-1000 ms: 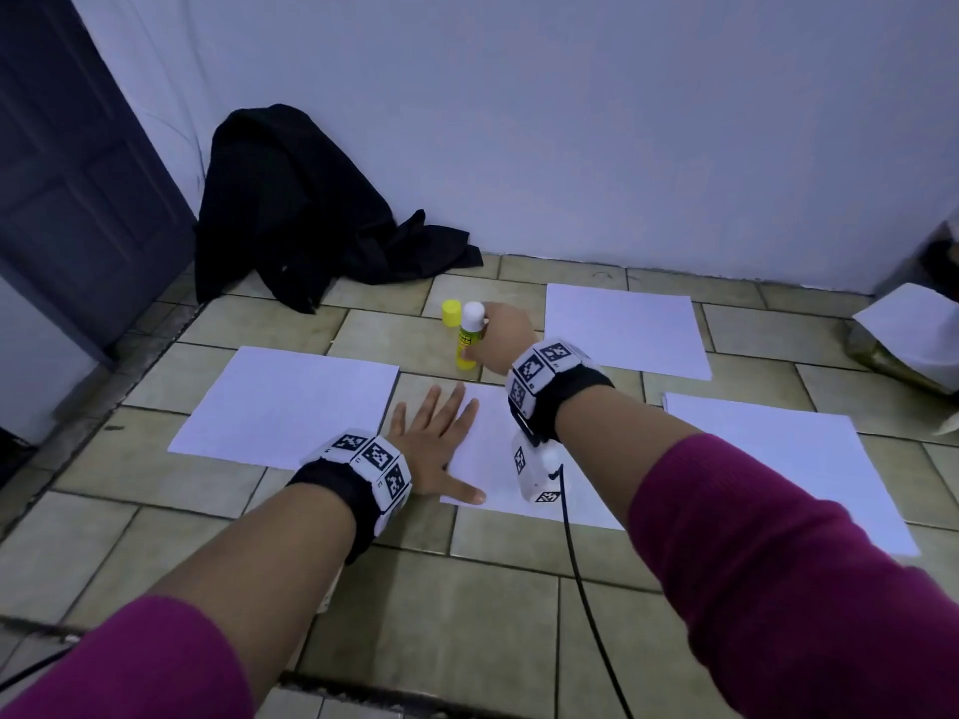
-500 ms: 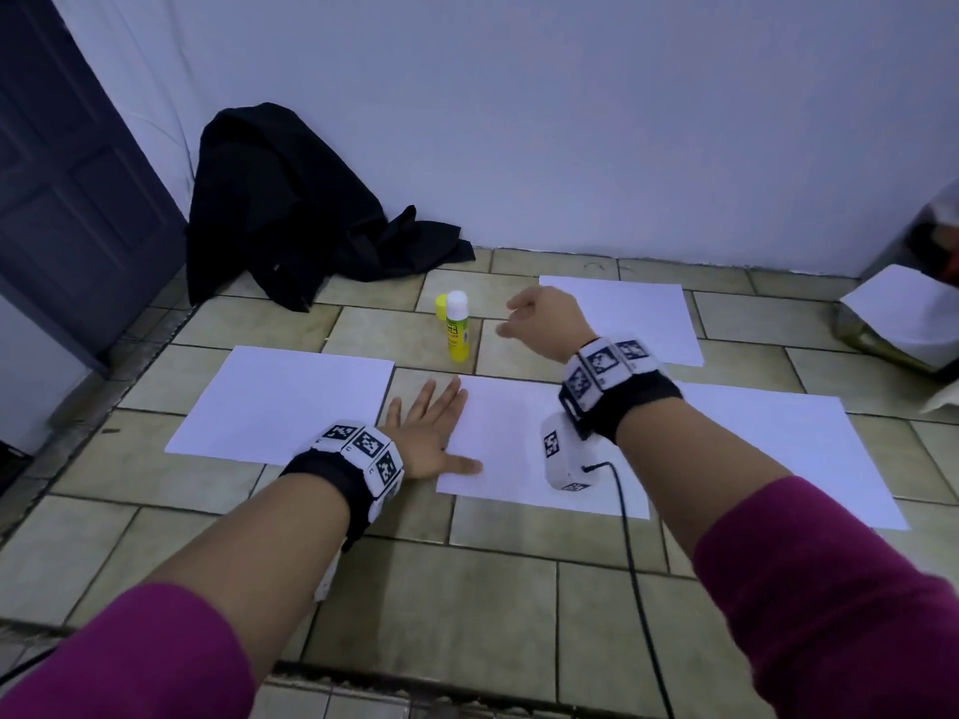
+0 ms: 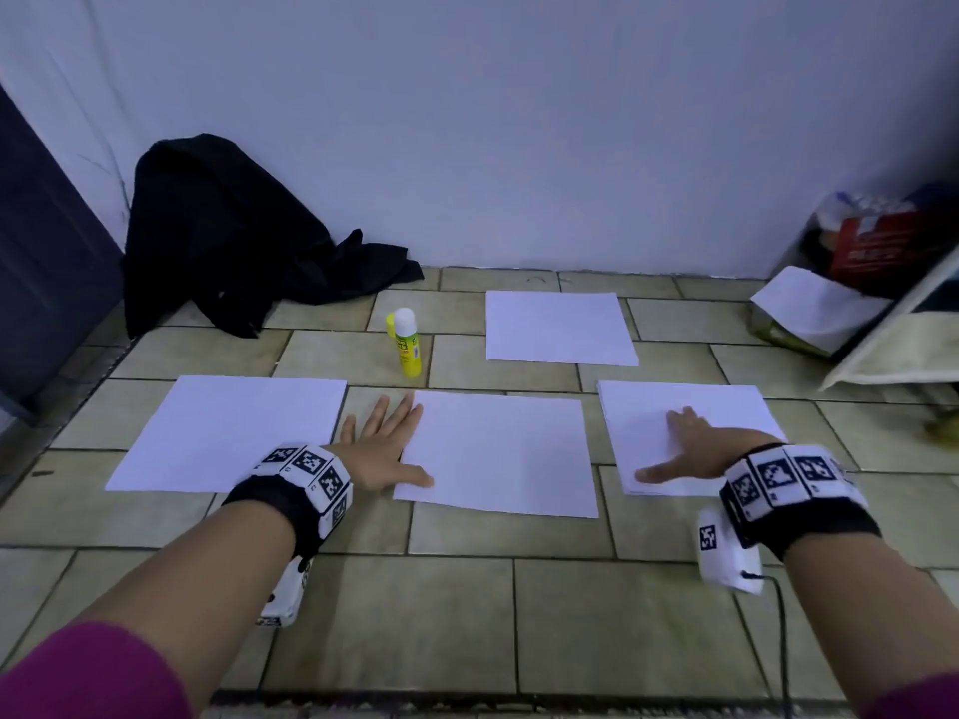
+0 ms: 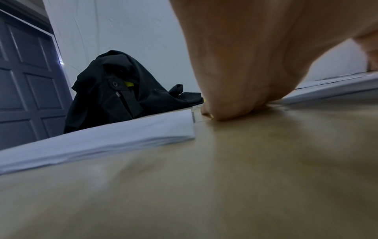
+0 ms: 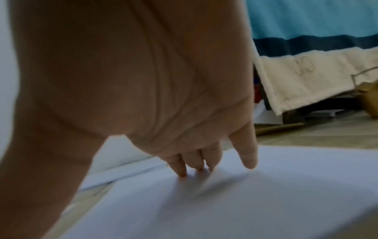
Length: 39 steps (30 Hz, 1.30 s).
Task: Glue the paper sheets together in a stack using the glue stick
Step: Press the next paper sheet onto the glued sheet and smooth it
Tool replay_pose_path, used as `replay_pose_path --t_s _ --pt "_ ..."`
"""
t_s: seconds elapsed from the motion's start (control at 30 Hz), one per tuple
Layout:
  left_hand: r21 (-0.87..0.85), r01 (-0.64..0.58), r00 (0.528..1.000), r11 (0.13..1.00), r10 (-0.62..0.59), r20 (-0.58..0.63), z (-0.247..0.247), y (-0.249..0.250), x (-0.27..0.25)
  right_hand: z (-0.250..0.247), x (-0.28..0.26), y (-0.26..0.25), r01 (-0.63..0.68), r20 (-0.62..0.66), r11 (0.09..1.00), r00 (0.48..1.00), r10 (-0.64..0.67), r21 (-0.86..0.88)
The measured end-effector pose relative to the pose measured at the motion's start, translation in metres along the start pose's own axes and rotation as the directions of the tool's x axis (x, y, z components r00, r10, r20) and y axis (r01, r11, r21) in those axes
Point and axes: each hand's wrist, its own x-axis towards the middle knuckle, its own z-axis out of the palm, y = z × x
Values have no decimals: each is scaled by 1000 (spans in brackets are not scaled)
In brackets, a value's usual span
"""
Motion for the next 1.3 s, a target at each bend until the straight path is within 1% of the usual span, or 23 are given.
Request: replay_pose_path --t_s 0.17,0.4,0.47,0.53,0.57,0.6,0.67,0.73,0.77,0.8,0.87,0.93,1.0,1.07,1.2,1.3 --pt "22 18 1000 1000 -17 -26 2 2 -1 20 5 -1 0 -69 999 998 3 52" --pt "55 -1 1000 998 1 -3 1 2 -4 15 1 2 38 -104 995 994 -29 91" --pt "48 5 1000 999 -5 -1 1 1 -3 12 -3 4 65 -121 989 991 -49 133" --pt "25 0 1000 1000 0 -3 1 1 -3 8 -3 11 76 -192 970 981 -31 231" --pt "13 -1 1000 1000 1 -5 1 1 -2 6 -4 15 85 -261 950 965 -3 302" --pt "5 2 1000 1000 -2 -4 0 1 -2 3 -5 19 95 -342 921 939 43 378" --pt "12 11 1000 1000 -11 1 -2 2 -3 -3 -11 26 111 -488 862 856 169 494" --pt "28 3 1000 1000 -3 4 -2 2 -5 -10 -20 30 125 -575 825 773 267 551" --pt "31 -7 1000 999 6 7 -2 2 -5 -14 -26 28 144 -600 811 747 287 567" --pt "34 -14 1000 999 14 11 -2 1 -5 -19 -32 24 167 -613 802 736 285 573" --pt "52 -20 1000 998 19 14 -1 0 -5 -25 -46 3 215 -611 791 755 238 573" --pt "81 -18 1000 997 17 12 0 0 -4 -22 -57 -35 281 -583 790 804 116 545" --pt "100 -18 1000 995 17 11 2 0 -4 -9 -61 -76 323 -489 798 871 -41 508" --pt "98 -18 1000 995 17 6 2 0 -4 6 -56 -111 333 -387 813 910 -146 478" --pt "82 -19 1000 996 20 -11 3 0 -4 27 -46 -153 334 -264 789 938 -225 516" --pt "86 -22 1000 996 23 -17 3 0 -3 36 -43 -169 319 -223 762 947 -231 564"
